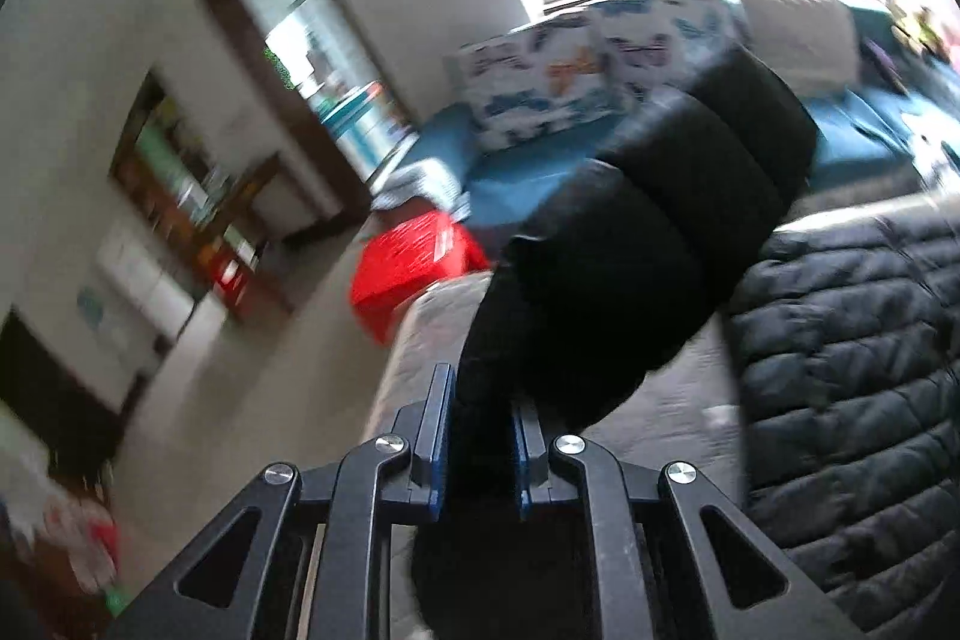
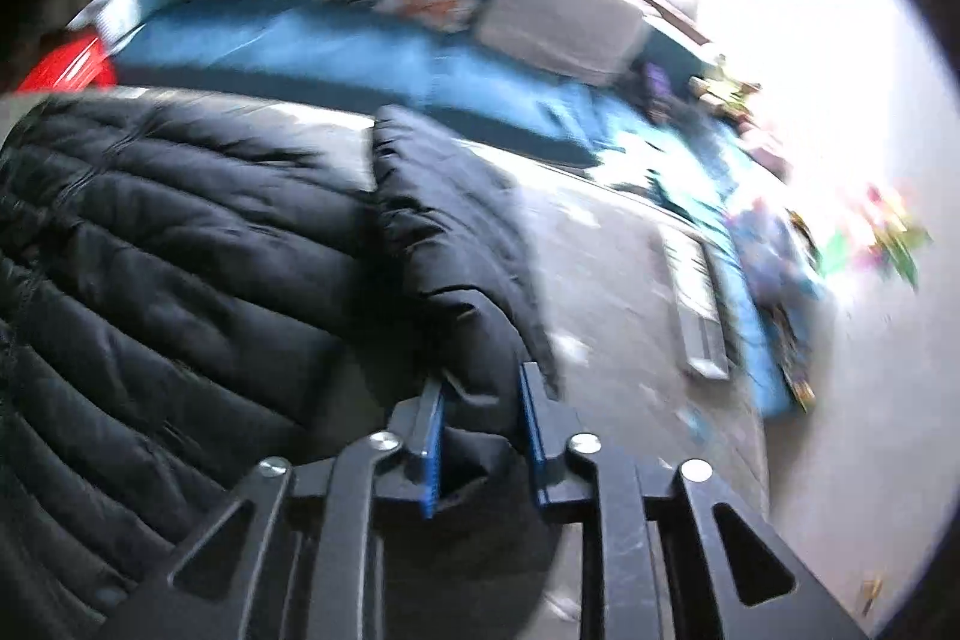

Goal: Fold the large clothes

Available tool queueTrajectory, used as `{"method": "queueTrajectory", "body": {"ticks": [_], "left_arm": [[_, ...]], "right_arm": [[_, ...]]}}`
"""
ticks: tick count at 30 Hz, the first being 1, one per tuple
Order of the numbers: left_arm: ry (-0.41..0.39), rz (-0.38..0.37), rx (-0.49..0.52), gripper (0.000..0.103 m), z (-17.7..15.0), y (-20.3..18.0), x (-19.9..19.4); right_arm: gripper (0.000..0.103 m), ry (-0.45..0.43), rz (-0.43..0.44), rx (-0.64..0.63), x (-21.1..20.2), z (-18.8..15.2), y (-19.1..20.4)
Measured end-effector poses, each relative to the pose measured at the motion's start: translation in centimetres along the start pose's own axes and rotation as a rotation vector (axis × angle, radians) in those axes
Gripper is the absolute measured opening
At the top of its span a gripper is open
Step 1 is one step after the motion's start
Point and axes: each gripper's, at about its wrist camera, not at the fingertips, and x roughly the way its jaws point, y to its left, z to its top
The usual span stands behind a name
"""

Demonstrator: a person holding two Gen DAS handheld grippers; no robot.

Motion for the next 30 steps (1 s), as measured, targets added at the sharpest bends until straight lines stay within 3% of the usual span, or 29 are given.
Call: {"method": "queueTrajectory", "body": {"ticks": [4, 6, 7, 8, 10, 12, 14, 16, 23, 27, 30], "left_arm": [[0.107, 0.054, -0.143, 0.022, -2.1, 7.7, 2.5], [0.170, 0.051, -0.192, 0.024, -3.4, 10.3, 4.1], [0.199, 0.043, -0.207, 0.035, -4.0, 11.2, 4.8], [0.228, 0.048, -0.226, 0.053, -4.5, 12.2, 5.7], [0.265, 0.078, -0.257, 0.079, -5.8, 13.9, 6.8], [0.264, 0.081, -0.265, 0.081, -6.8, 15.1, 7.3], [0.261, 0.087, -0.257, 0.081, -7.4, 16.2, 7.0], [0.245, 0.088, -0.262, 0.081, -7.9, 16.8, 6.4], [0.164, -0.008, -0.312, 0.085, -10.0, 17.9, 0.2], [0.167, -0.101, -0.309, 0.085, -12.3, 17.0, -3.4], [0.171, -0.123, -0.286, 0.085, -14.0, 16.0, -5.8]], "right_arm": [[0.022, 0.050, -0.097, 0.172, -0.7, -4.1, -5.5], [0.023, 0.064, -0.058, 0.247, -0.4, -5.5, -7.2], [0.026, 0.045, 0.026, 0.307, -0.4, -6.2, -8.3], [0.033, 0.036, 0.081, 0.348, -0.6, -6.4, -8.8], [0.045, 0.013, 0.278, 0.478, -0.4, -7.1, -10.5], [0.045, -0.040, 0.365, 0.520, -0.9, -7.5, -11.4], [0.056, -0.072, 0.385, 0.534, -1.4, -7.7, -12.1], [0.059, -0.089, 0.377, 0.554, -1.8, -8.6, -12.9], [0.059, 0.044, 0.476, 0.708, 2.8, -13.7, -15.3], [0.059, 0.066, 0.547, 0.771, 5.6, -14.8, -15.6], [0.059, 0.047, 0.595, 0.815, 7.6, -14.7, -15.9]]}}
